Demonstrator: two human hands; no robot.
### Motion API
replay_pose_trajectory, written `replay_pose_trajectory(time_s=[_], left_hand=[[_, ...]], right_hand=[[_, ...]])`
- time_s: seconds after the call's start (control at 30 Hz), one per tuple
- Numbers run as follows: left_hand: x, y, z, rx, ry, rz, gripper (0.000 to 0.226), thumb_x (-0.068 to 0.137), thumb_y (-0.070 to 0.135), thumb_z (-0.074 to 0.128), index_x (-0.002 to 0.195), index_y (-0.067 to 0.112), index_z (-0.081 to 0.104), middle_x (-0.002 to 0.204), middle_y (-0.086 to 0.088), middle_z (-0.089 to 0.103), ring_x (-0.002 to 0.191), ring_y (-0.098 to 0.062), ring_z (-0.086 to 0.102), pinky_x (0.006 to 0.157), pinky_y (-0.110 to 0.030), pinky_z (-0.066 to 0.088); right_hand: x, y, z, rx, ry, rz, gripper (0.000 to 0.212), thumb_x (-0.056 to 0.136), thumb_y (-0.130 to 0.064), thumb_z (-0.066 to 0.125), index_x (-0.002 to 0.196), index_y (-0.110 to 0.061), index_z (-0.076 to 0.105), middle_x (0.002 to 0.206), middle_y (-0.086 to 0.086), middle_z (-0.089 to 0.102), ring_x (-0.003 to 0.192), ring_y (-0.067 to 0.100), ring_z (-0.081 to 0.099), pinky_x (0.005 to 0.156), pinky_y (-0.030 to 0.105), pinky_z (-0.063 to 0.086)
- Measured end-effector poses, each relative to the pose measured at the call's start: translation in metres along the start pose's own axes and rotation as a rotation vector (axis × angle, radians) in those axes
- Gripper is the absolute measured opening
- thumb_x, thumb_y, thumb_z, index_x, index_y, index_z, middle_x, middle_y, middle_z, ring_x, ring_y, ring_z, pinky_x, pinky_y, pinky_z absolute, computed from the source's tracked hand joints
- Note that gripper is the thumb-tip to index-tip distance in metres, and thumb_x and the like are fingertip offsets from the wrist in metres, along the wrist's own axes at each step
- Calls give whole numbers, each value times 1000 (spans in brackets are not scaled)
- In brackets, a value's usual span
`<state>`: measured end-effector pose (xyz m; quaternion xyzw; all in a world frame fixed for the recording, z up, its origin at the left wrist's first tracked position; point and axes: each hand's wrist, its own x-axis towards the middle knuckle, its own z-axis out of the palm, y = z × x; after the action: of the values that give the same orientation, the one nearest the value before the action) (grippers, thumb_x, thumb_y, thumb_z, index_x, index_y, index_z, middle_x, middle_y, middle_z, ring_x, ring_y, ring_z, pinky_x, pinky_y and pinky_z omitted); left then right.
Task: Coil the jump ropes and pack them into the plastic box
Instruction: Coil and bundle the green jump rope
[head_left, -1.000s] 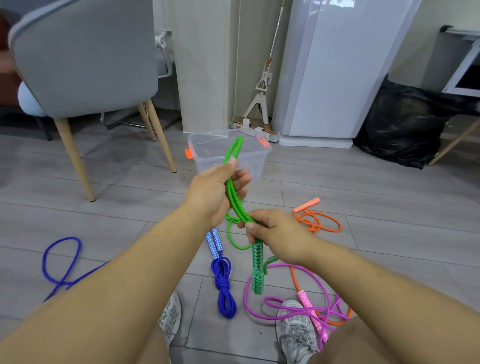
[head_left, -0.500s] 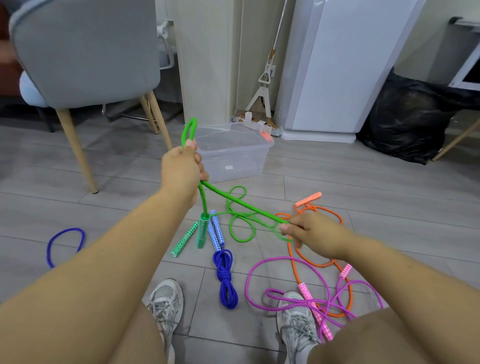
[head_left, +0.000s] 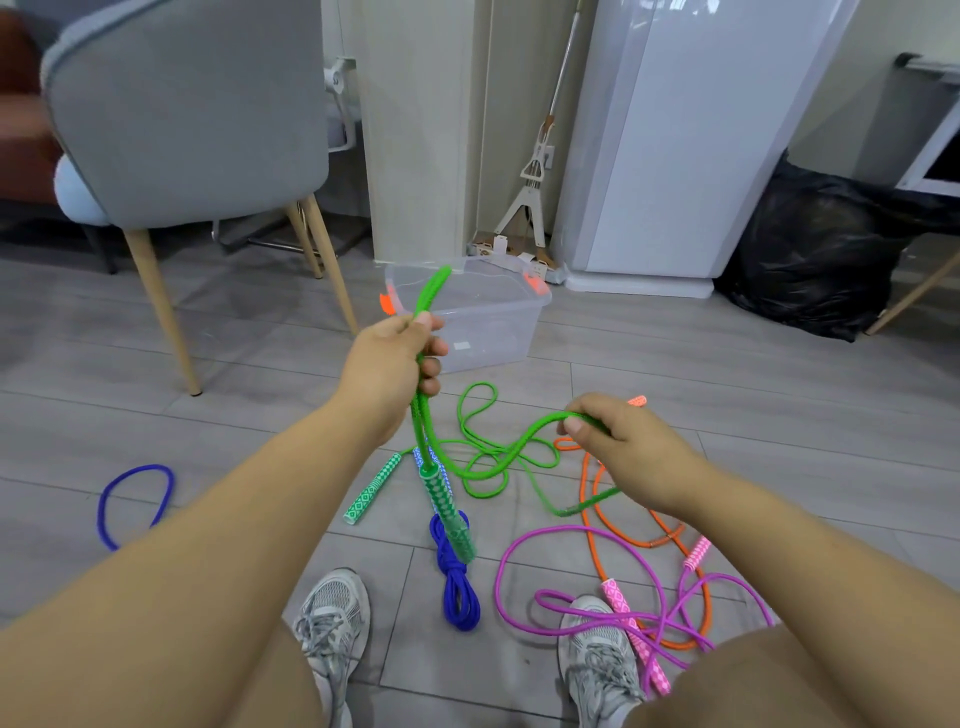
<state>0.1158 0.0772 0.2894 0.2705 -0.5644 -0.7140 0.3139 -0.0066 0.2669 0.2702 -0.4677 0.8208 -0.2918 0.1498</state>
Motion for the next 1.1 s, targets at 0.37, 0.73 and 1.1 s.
replay_pose_trajectory(time_s=[0.37,0.73,1.1], left_hand=[[-20,-12,27,109,-299,-184,14,99,19,43,94,10,52,71,-5,70,61,-19,67,67,-33,52],[-23,-11,32,123,-281,-228,16,99,16,44,88,11,55,58,2,61,45,-12,51,54,-27,47],[-18,-10,32,75,-235,-250,20,100,19,42,92,9,57,47,7,30,37,-6,22,47,-21,22]], right_hand=[[16,-47,4,142,272,-81,22,92,-22,55,86,-6,68,64,5,59,63,16,51,63,29,41],[30,-42,7,-255,334,-112,27,92,-32,50,75,-15,62,67,4,52,72,27,52,62,35,42],[26,-40,3,-93,270,-60,20,89,-35,58,88,-17,67,66,-1,57,63,13,48,54,24,35]])
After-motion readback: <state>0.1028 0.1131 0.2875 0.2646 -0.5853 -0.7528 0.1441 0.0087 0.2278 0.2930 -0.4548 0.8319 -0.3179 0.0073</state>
